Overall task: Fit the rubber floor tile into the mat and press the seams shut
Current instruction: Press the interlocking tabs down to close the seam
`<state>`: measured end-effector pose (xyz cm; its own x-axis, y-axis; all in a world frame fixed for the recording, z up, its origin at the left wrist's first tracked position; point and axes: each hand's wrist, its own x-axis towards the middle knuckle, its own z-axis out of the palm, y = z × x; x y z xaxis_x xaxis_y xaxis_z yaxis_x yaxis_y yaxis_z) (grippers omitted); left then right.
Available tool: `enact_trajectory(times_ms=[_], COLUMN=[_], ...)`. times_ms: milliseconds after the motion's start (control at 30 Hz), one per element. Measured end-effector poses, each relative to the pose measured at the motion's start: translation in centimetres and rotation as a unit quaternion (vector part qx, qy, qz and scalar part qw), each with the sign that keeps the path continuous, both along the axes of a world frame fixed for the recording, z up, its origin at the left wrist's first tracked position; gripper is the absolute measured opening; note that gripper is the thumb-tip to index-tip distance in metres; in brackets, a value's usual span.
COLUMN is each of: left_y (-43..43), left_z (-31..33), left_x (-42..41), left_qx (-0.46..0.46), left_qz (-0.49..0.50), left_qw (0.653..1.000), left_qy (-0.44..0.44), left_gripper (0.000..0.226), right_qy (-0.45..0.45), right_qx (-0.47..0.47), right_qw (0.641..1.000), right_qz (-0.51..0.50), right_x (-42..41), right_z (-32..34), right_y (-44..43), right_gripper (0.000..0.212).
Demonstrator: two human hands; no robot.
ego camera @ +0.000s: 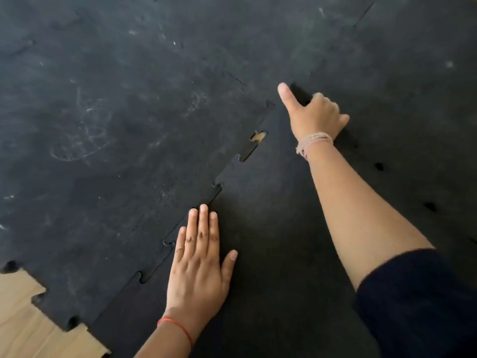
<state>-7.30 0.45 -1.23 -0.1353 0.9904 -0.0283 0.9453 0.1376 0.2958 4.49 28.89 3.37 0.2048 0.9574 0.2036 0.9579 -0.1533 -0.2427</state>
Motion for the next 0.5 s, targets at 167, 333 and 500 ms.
enact_trajectory(times_ms=[167, 333, 500], left_y=[0.2, 0.0, 0.0], left_z=[1.0, 1.0, 1.1], left_x=[0.2, 0.0, 0.0], left_qx=[-0.031, -0.044, -0.057], left_qz=[0.005, 0.044, 0.047], left_qw=[0.999, 0.998, 0.997], left_qy=[-0.013, -0.018, -0.034], left_gripper=[0.066, 0.069, 0.068], right_qy=[0.114, 0.025, -0.064], right_qx=[0.000, -0.085, -0.113], right_qw=[0.992, 0.916, 0.886], right_qz=[0.048, 0.392, 0.445], right_x=[-1.9, -2.7, -0.7], right_z=[0.1, -1.9, -3.5], right_y=[-2.6, -14.1, -16.2], right_gripper=[0.075, 0.062, 0.055])
